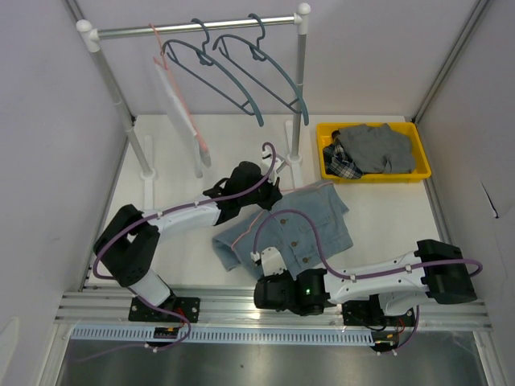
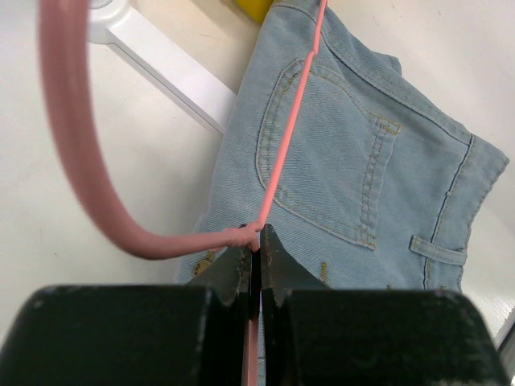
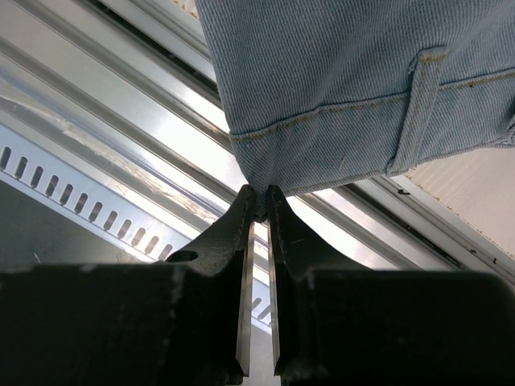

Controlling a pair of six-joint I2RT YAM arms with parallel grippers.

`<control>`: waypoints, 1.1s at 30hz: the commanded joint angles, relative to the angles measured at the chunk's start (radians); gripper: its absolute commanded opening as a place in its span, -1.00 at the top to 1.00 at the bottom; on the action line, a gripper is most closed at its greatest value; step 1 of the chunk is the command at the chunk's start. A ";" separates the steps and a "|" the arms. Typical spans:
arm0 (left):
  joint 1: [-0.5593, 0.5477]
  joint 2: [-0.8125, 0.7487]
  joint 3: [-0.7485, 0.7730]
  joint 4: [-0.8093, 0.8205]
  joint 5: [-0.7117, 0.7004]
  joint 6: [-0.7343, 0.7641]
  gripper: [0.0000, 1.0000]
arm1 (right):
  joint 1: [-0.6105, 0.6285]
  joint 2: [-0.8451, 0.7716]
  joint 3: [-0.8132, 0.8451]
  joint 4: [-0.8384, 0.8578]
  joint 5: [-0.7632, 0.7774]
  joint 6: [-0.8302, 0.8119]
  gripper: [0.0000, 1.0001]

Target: Place the skirt on the hanger

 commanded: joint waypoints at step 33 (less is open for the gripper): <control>-0.107 -0.290 0.096 -0.103 -0.101 0.038 1.00 | 0.021 -0.203 -0.101 0.034 0.016 0.019 0.16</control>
